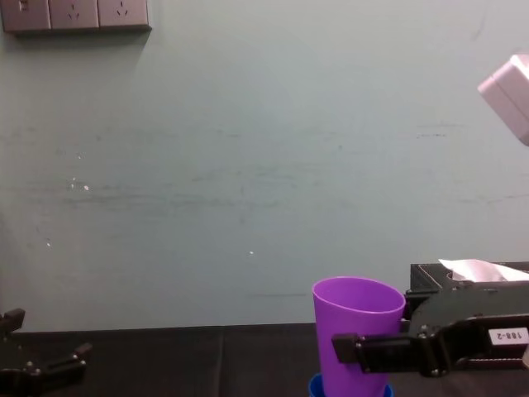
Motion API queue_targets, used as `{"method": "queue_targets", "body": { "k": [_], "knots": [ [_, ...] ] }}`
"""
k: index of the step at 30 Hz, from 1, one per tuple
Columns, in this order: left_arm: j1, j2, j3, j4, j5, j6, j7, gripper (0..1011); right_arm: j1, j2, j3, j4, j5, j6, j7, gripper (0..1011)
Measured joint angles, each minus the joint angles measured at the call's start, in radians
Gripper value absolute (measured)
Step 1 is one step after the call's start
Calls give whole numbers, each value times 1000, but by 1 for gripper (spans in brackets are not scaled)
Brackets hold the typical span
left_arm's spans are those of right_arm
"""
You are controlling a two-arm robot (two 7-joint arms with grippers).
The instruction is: Stack the three plastic cups sequentially using one hand.
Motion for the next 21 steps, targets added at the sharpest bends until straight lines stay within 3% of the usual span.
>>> {"method": "queue_targets", "body": {
  "k": [21],
  "knots": [
    [0,0,0,0,0,0,0,1010,-5,-12,-5,25,-10,-1,-1,726]
  ]
}}
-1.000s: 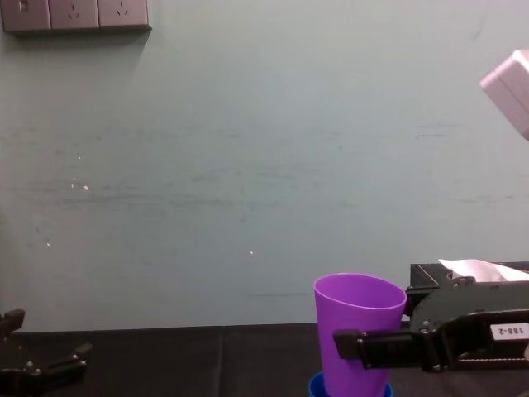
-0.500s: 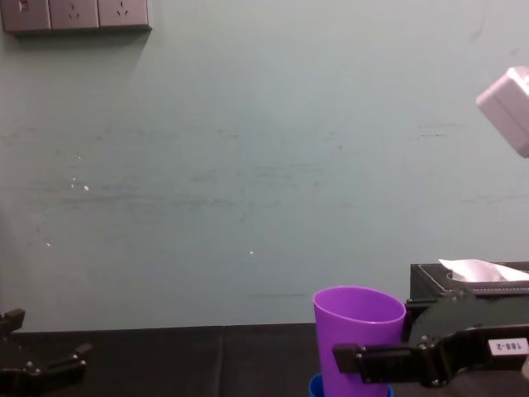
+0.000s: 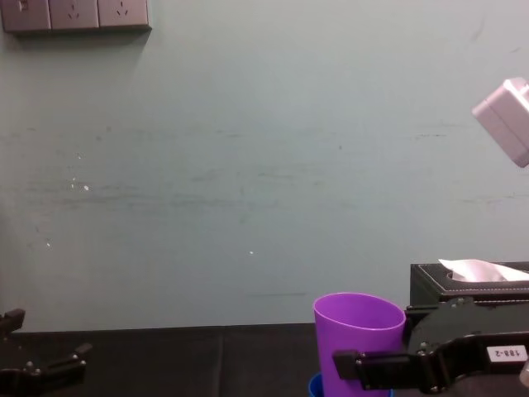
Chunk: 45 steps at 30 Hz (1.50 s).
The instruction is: Stack the three plastic cups sequentially using one hand.
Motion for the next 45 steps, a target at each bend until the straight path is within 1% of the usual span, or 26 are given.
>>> {"method": "queue_targets", "body": {
  "k": [3,6,7,8,10,11,13,14,16,31,37,41,43,44,45],
  "knots": [
    [0,0,0,0,0,0,0,1010,0,0,0,-1,0,0,0,726],
    [0,0,0,0,0,0,0,1010,0,0,0,-1,0,0,0,765],
    [0,0,0,0,0,0,0,1010,0,1,0,-1,0,0,0,786],
    [0,0,0,0,0,0,0,1010,0,1,0,-1,0,0,0,831],
    [0,0,0,0,0,0,0,1010,0,1,1,-1,0,0,0,868],
    [0,0,0,0,0,0,0,1010,0,1,1,-2,0,0,0,917],
    [0,0,0,0,0,0,0,1010,0,1,1,-2,0,0,0,947],
    [0,0,0,0,0,0,0,1010,0,1,1,-2,0,0,0,990],
    [0,0,0,0,0,0,0,1010,0,1,1,-2,0,0,0,1003],
    [0,0,0,0,0,0,0,1010,-3,2,4,-5,1,-2,-2,1000],
    [0,0,0,0,0,0,0,1010,-32,5,45,-37,-3,-34,-41,1000],
    [0,0,0,0,0,0,0,1010,-66,13,96,-61,-4,-52,-75,1000],
    [0,0,0,0,0,0,0,1010,-78,17,115,-68,-3,-57,-83,1000],
    [0,0,0,0,0,0,0,1010,-90,21,132,-73,-2,-62,-91,1000],
    [0,0,0,0,0,0,0,1010,-96,23,141,-75,-2,-65,-95,1000]
  ]
}}
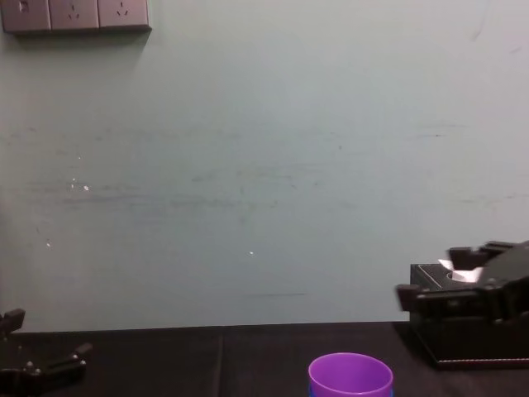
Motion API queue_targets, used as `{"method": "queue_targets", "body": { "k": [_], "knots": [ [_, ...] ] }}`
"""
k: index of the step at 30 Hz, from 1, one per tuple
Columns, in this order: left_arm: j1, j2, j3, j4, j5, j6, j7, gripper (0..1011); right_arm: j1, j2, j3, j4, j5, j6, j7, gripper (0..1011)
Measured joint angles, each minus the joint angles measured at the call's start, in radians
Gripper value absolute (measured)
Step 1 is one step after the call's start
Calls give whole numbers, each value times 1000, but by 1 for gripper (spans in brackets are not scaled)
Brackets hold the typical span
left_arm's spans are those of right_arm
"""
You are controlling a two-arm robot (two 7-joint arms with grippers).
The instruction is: Stack the three plastic cups sequentially using one hand.
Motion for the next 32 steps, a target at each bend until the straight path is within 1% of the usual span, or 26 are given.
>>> {"method": "queue_targets", "body": {
  "k": [3,6,9,10,12,13,15,18,21,32],
  "knots": [
    [0,0,0,0,0,0,0,1010,-17,5,23,-2,0,-8,-10,1000],
    [0,0,0,0,0,0,0,1010,-46,7,61,6,-5,-23,-28,1000],
    [0,0,0,0,0,0,0,1010,-62,6,81,17,-8,-33,-39,1000],
    [0,0,0,0,0,0,0,1010,-72,5,92,28,-15,-40,-48,1000],
    [0,0,0,0,0,0,0,1010,-81,3,100,39,-28,-50,-59,1000],
    [0,0,0,0,0,0,0,1010,-89,1,105,50,-49,-62,-76,1000],
    [0,0,0,0,0,0,0,1010,-100,-5,114,67,-67,-74,-95,1000],
    [0,0,0,0,0,0,0,1010,-110,-15,124,94,-82,-82,-109,1000],
    [0,0,0,0,0,0,0,1010,-116,-22,129,107,-88,-85,-114,1000],
    [0,0,0,0,0,0,0,1010,-113,-18,127,100,-86,-84,-113,1000]
  ]
}}
